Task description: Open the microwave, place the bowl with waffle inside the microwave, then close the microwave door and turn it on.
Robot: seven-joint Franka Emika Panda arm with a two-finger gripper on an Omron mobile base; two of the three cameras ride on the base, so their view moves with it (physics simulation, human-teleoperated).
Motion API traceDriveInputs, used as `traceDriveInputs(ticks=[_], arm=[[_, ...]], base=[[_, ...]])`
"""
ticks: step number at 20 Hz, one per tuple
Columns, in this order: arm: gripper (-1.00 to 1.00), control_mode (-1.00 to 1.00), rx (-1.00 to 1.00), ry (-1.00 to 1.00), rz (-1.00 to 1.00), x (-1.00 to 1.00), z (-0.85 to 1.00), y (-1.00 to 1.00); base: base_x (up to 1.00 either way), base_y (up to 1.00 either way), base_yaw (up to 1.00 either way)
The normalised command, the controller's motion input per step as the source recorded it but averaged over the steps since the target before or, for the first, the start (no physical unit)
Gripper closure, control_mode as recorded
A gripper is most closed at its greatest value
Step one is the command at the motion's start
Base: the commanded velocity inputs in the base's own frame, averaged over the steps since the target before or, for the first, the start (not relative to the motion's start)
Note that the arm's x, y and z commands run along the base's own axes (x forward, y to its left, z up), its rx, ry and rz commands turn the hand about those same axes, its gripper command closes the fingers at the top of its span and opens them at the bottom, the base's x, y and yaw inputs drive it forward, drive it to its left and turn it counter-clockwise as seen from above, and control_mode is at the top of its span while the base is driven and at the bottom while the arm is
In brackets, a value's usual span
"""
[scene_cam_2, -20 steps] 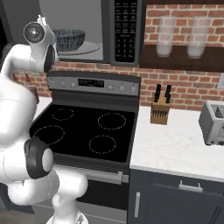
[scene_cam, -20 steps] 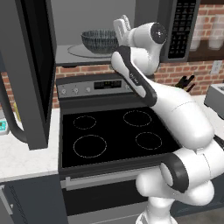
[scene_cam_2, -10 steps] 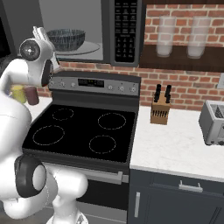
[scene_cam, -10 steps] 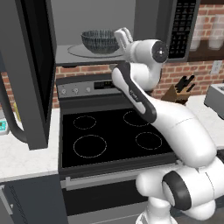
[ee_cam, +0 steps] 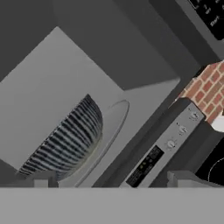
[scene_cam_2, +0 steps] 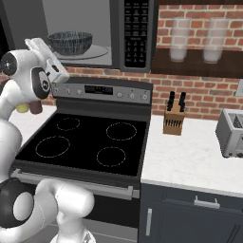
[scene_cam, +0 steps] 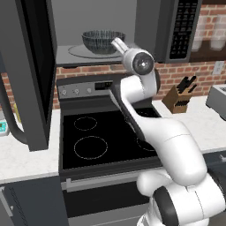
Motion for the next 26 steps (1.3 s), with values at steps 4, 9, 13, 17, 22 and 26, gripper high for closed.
traceDriveInputs(ticks=[4,9,13,17,22,26], arm=[[-1.00,-1.00,-0.39,-0.06,-0.20,0.00,-0.31,0.00],[-1.00,-1.00,-0.36,-0.09,-0.17,0.00,-0.34,0.00],[-1.00,-1.00,-0.31,-0.10,-0.12,0.00,-0.31,0.05],[-1.00,-1.00,-0.28,-0.10,-0.10,-0.06,-0.14,0.18],[-1.00,-1.00,-0.23,-0.06,-0.02,-0.19,0.00,0.59],[-1.00,-1.00,-0.15,-0.05,0.00,-0.26,-0.01,0.62]], base=[[0.00,0.00,0.00],[0.00,0.00,0.00],[0.00,0.00,0.00],[0.00,0.00,0.00],[0.00,0.00,0.00],[0.00,0.00,0.00]])
